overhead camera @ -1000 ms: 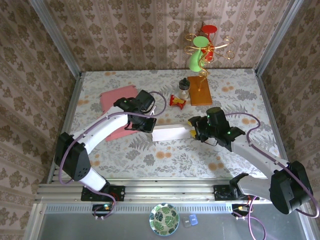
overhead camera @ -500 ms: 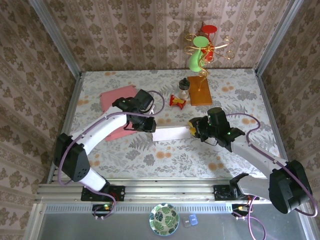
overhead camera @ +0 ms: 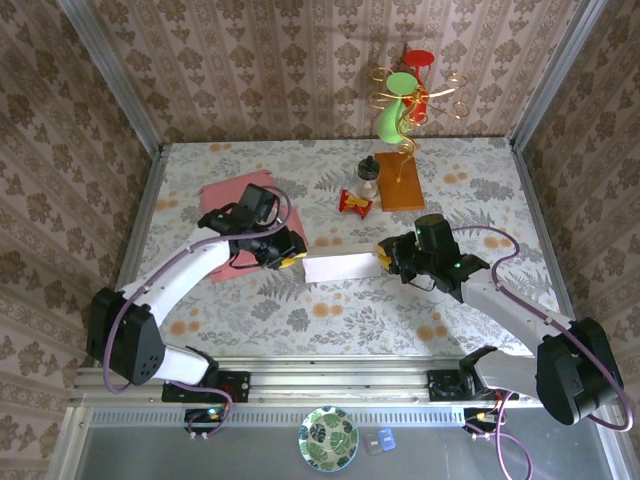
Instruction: Fold the paper box
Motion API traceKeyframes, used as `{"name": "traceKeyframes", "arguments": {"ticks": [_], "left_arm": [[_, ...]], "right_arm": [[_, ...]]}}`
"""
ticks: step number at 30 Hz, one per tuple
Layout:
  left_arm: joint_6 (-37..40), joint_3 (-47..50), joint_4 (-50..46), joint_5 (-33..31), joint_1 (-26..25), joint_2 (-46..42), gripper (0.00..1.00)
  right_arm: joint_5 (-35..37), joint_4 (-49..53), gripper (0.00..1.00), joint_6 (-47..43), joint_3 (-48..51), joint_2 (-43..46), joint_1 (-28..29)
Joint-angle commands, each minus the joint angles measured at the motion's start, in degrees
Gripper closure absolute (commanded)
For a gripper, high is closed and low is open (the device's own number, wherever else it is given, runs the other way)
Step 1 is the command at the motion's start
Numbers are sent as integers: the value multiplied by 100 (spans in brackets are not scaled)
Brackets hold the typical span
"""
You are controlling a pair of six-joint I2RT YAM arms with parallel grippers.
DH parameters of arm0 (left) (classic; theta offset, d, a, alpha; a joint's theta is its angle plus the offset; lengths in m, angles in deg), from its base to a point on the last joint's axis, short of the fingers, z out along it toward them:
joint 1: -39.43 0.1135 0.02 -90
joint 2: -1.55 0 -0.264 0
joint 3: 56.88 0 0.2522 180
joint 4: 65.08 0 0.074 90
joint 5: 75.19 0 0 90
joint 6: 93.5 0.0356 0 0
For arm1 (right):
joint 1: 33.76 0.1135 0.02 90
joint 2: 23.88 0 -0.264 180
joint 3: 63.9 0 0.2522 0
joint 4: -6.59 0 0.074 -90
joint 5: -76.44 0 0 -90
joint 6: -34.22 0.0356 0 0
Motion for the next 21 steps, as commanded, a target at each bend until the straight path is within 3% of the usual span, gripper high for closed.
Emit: {"name": "traceKeyframes", "arguments": {"ticks": [1,21], "left_arm": [[-454,176,482,203,71,21,65],[-733,928,961,158,300,-290,76]], "right_arm": [[96,937,75,-33,102,-202,-18],[102,1025,75,-42,86,-193,-18]]}}
